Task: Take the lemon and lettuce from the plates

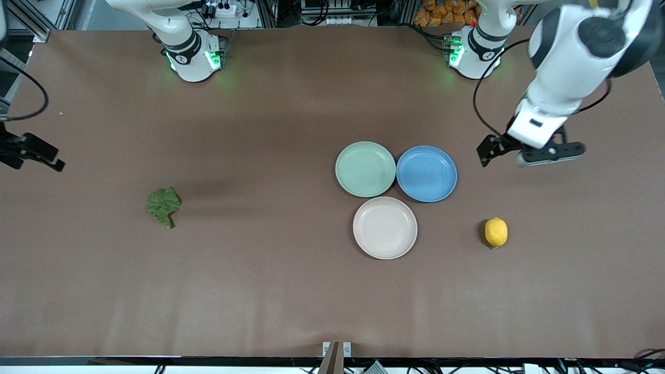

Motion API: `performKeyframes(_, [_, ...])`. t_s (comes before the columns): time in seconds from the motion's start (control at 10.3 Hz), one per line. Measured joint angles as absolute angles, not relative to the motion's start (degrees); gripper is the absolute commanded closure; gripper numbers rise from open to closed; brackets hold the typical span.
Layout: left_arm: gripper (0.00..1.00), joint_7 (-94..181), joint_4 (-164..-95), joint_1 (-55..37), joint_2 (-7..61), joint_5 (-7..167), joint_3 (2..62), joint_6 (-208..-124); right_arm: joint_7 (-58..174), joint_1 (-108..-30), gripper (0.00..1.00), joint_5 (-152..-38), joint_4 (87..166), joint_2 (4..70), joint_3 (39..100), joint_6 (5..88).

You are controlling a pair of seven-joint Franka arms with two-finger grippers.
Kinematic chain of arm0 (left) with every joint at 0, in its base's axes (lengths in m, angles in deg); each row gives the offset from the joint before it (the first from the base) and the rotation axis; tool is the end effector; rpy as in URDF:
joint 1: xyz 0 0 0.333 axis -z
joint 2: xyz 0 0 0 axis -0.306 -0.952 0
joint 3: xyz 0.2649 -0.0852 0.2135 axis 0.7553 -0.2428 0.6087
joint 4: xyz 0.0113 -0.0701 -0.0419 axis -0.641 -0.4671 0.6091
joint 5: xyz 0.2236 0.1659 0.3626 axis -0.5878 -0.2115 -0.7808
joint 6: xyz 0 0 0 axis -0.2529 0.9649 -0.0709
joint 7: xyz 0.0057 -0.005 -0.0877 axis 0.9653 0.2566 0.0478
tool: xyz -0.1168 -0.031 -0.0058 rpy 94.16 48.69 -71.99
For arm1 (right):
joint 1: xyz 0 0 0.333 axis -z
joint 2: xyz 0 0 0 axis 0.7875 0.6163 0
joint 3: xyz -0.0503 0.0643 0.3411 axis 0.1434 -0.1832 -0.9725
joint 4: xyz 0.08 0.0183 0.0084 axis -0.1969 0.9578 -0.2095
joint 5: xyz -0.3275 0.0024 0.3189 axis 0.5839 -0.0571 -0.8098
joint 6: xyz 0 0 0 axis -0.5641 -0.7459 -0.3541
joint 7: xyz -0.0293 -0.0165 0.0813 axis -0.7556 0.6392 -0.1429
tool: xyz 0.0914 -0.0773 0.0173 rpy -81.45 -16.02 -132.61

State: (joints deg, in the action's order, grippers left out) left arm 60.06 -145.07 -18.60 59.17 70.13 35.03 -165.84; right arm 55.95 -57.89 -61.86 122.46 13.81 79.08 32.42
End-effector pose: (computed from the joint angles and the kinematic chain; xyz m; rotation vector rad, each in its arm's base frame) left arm 0.5795 -0.1523 0.5163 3.1153 0.2270 0.2315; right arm 0.6339 -0.0925 0.6190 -3.0793 0.1710 -0.1856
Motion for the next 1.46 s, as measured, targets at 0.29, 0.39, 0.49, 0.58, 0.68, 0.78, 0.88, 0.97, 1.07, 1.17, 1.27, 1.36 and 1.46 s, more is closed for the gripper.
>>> performKeyframes(0.29, [0.00,59.2,-135.7,-18.6,58.3,70.1,35.2,-157.4,56.2,-57.8,0.00,-60.3,121.1,13.8,78.1,30.6])
performKeyframes(0.39, [0.00,57.2,-132.9,-18.7,58.1,70.1,35.2,-153.9,56.2,-57.9,0.00,-60.0,120.5,13.7,77.8,30.6])
performKeyframes(0.49, [0.00,54.6,-129.9,-18.9,58.0,70.1,35.3,-150.0,56.3,-58.2,0.00,-59.8,120.0,13.5,77.8,30.5])
performKeyframes(0.58, [0.00,52.8,-127.4,-19.3,58.0,70.4,35.3,-147.0,56.2,-58.7,0.00,-59.7,119.6,13.1,78.0,30.4])
performKeyframes(0.68, [0.00,52.1,-125.7,-19.8,58.0,71.6,35.4,-145.4,56.2,-58.8,0.00,-59.6,119.5,12.7,78.3,29.9])
performKeyframes(0.78, [0.00,51.6,-124.2,-20.5,57.8,73.0,35.6,-144.0,56.3,-58.9,0.00,-59.6,119.5,12.3,78.6,29.0])
performKeyframes(0.88, [0.00,49.9,-122.9,-21.2,57.4,73.4,35.9,-142.4,56.3,-59.0,0.00,-59.5,119.4,12.1,78.7,28.4])
performKeyframes(0.97, [0.00,47.7,-121.6,-21.6,57.0,73.5,36.2,-140.9,56.3,-59.3,0.00,-59.5,119.3,12.1,78.7,28.2])
performKeyframes(1.07, [0.00,45.9,-120.5,-21.7,56.6,73.5,36.2,-139.7,56.3,-59.8,0.00,-59.5,119.4,12.2,78.8,28.1])
performKeyframes(1.17, [0.00,44.7,-119.8,-21.7,56.5,73.2,36.2,-138.6,56.3,-60.4,0.00,-59.4,119.4,12.5,78.8,28.1])
performKeyframes(1.27, [0.00,44.0,-119.5,-21.7,56.5,72.6,36.2,-137.6,56.3,-60.7,0.00,-59.3,119.5,13.0,78.8,28.1])
performKeyframes(1.36, [0.00,43.8,-119.5,-21.7,56.5,71.8,36.1,-137.0,56.3,-60.9,0.00,-59.3,119.5,13.9,79.1,28.6])
performKeyframes(1.46, [0.00,43.8,-119.5,-21.6,56.5,71.3,36.0,-136.9,56.3,-60.9,0.00,-59.3,119.5,15.0,80.0,29.8])
